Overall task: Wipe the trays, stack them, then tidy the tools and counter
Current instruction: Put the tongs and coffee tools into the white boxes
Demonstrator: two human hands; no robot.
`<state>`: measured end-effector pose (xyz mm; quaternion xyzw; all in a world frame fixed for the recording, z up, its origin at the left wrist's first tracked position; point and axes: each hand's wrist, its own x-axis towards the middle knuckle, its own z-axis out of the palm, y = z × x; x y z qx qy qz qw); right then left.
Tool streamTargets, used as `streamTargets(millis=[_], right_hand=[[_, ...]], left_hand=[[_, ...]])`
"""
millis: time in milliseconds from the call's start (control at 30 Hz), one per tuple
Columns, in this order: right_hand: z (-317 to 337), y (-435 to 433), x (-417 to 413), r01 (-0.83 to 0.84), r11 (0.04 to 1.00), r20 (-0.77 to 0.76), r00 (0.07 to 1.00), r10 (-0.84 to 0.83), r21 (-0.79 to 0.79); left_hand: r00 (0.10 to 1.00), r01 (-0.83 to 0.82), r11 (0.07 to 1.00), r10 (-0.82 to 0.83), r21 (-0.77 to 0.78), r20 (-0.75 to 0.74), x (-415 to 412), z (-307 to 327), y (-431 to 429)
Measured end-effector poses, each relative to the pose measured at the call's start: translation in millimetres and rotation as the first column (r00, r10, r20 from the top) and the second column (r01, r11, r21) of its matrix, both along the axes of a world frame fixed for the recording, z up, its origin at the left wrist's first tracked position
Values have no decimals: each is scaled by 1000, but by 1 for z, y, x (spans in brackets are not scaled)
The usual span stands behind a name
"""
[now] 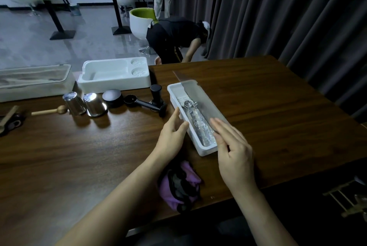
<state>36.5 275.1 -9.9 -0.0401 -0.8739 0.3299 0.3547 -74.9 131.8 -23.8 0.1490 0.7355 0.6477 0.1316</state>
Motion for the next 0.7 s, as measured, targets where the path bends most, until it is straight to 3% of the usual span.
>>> streamTargets(millis=[333,600,700], right_hand=[[-27,-7,8,8,990,152,988,-29,137],[-25,-5,7,77,993,153,984,-89,85],[-23,3,15,125,992,191,973,-127,22]], left_hand=[[990,22,991,-40,134,132,-3,1,-5],[997,23,1000,-22,5,-73,-8,0,-10],[994,17,991,-32,-136,-107,-11,2,-7]])
